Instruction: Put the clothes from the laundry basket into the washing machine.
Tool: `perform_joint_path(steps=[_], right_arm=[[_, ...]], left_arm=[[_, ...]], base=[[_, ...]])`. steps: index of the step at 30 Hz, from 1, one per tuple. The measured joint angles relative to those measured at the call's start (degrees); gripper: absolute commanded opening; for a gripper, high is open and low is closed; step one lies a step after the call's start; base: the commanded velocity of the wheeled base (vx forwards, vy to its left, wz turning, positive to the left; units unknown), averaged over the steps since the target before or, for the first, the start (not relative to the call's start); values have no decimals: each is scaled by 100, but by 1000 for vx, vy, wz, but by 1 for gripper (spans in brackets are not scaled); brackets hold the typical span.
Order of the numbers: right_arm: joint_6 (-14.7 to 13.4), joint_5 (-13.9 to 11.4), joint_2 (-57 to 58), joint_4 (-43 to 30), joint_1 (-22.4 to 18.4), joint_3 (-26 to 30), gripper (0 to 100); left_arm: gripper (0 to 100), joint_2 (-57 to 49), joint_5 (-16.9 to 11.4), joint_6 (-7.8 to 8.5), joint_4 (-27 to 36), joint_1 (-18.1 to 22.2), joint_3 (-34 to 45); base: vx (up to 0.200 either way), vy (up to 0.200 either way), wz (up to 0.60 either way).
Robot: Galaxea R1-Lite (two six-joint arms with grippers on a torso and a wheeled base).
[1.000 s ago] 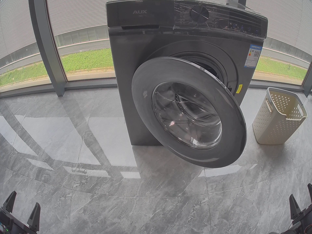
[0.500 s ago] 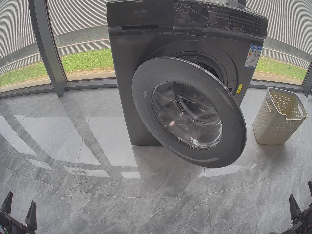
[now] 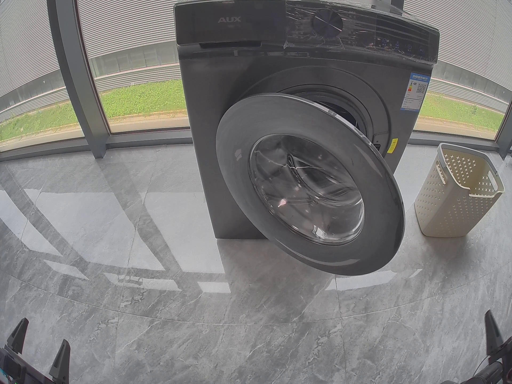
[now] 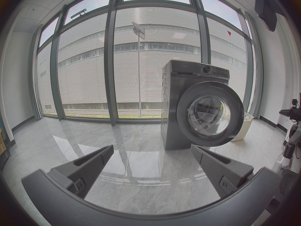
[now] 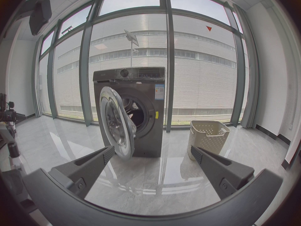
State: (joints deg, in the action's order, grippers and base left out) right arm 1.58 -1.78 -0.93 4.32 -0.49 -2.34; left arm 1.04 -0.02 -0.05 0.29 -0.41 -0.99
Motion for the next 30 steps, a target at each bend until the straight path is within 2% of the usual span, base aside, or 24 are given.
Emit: perform_joint_path(steps=[3,5,12,14,19,25,30], right_arm=[[-37,-13,-83,154,7,-380,100],[-74,-108,-273,239,39,-675,100],[-313,-908,-1665,327,357,-1253,100],[-308,-1091,-2161,356,473,-1380,100],[-207,-1436,-3496,672,883,-1664,100],[-168,-1634,-5155,1943,1336,-1830,100],[-313,-1721,-6310,3743,1575,-1668,100]], left_arm=[[100,-13,0,5,-11,4,0],[100,-18,0,5,-13,6,0],[100,-22,5,7,-20,17,0],[100,-22,7,15,-22,21,0],[100,-22,10,21,-27,21,-2],[100,-22,13,18,-27,21,-2],[100,-22,16,15,-29,26,-2]], base=[[0,0,0],[0,0,0],[0,0,0],[0,0,0],[0,-200,0],[0,-200,0],[0,-160,0]])
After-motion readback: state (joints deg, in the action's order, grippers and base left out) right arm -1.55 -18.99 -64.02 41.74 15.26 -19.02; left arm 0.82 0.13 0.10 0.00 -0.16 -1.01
